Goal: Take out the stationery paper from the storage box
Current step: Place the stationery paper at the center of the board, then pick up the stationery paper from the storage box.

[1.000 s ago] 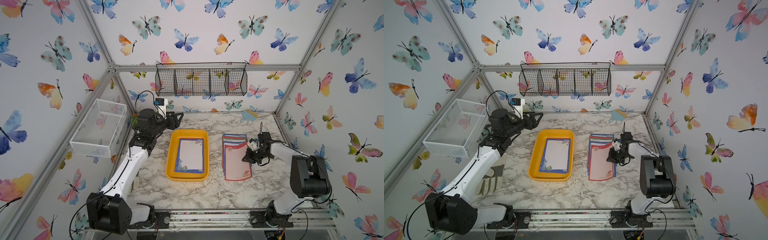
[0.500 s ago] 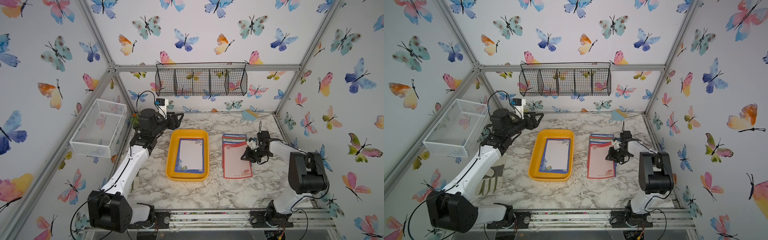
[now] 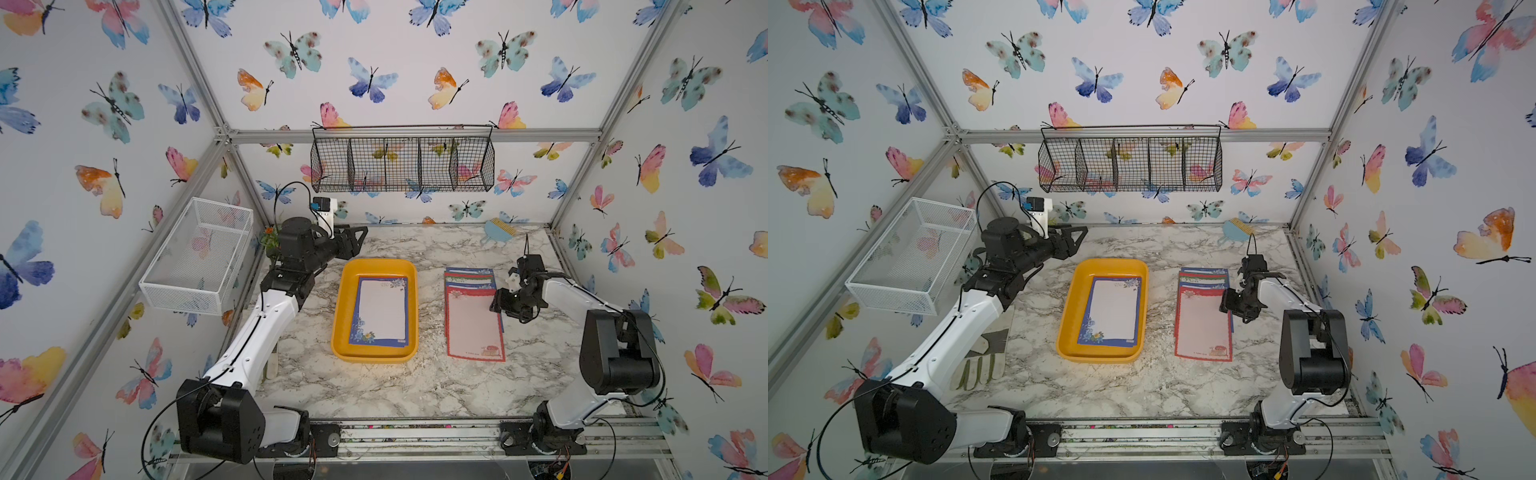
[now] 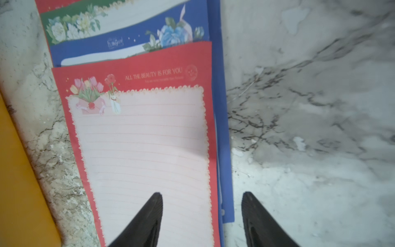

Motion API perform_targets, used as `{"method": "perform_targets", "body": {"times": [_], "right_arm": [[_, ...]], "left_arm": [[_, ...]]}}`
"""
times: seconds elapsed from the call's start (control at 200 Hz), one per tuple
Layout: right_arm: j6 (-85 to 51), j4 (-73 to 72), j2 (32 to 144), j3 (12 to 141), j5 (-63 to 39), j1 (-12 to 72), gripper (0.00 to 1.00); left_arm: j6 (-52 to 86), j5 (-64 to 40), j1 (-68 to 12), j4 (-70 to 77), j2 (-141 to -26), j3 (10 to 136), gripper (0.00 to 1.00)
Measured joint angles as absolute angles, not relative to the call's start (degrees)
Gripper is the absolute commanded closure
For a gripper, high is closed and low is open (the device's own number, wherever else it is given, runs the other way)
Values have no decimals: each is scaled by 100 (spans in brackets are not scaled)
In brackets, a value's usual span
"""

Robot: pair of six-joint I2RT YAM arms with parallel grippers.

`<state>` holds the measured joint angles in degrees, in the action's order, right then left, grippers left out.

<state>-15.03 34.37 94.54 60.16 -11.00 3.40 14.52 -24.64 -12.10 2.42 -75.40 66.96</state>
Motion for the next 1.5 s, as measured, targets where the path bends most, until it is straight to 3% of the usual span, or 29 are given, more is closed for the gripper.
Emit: {"method": "perform_targets", "body": {"times": [0.445, 0.906, 1.281, 1.502], "right_arm": [[-1667, 3573, 8423, 6154, -762, 386, 41], [-1804, 2926, 7800, 6112, -1675, 607, 49], [-2333, 2176, 7870, 6023, -2082, 1990, 50], [-2655, 1706, 8565, 6031, -2095, 2923, 51]], "left_arm": [[1415, -2408, -1210, 178, -7559, 6713, 37], [1450, -2408, -1210, -390, -7773, 6764, 38], [1066, -2097, -1243, -1352, -8141, 6420, 40], [777, -1551, -1505, -1712, -8388, 6289, 40]]}}
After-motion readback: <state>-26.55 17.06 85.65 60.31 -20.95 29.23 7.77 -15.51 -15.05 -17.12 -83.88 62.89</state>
